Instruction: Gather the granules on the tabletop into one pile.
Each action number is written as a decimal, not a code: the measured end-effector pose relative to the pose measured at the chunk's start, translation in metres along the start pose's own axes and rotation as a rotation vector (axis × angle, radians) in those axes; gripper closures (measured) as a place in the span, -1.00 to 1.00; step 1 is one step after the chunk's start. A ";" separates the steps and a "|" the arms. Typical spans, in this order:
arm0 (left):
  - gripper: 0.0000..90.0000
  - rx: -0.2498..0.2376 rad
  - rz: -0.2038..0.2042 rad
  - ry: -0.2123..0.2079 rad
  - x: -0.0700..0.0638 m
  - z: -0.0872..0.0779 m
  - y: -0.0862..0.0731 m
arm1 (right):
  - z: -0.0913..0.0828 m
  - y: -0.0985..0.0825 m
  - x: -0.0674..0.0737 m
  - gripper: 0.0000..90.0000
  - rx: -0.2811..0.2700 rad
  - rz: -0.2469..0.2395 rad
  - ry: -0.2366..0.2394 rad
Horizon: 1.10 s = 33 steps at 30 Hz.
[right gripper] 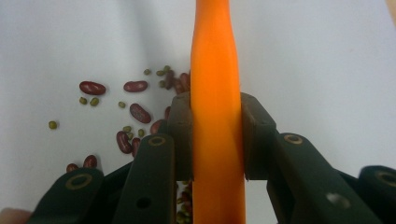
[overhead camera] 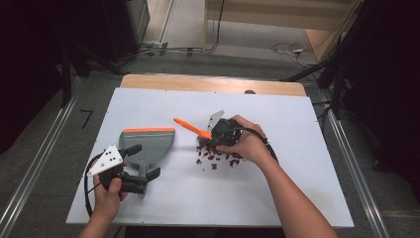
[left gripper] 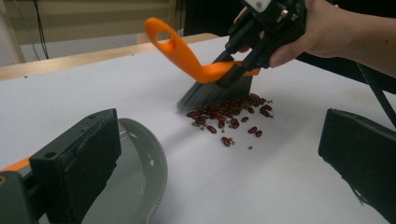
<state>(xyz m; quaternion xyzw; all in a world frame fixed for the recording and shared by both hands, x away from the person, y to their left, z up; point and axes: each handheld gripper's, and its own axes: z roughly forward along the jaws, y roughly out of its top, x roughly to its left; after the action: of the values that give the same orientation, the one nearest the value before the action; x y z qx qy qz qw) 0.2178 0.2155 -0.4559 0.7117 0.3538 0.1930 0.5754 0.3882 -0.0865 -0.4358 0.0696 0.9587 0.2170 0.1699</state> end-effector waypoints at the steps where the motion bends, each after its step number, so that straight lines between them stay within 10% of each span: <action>1: -1.00 0.000 0.001 0.001 0.000 0.000 0.000 | -0.004 0.000 0.001 0.53 -0.011 0.000 -0.009; 7: -1.00 -0.001 -0.004 0.006 0.001 -0.001 0.000 | -0.025 0.006 0.002 0.53 -0.082 0.032 -0.039; 16: -1.00 0.000 -0.003 0.009 0.001 -0.001 0.000 | -0.029 0.028 0.034 0.53 -0.136 0.402 0.170; 22: -1.00 -0.001 0.001 0.009 0.001 -0.002 0.000 | 0.007 0.033 0.044 0.53 -0.085 0.604 0.280; 33: -1.00 -0.008 -0.006 0.014 0.003 -0.005 0.000 | 0.021 0.004 0.016 0.52 -0.058 0.816 0.195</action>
<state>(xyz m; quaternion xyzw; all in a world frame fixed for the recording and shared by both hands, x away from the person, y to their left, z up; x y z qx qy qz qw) 0.2167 0.2213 -0.4550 0.7070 0.3594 0.1974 0.5762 0.3812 -0.0716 -0.4568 0.4180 0.8576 0.2989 -0.0197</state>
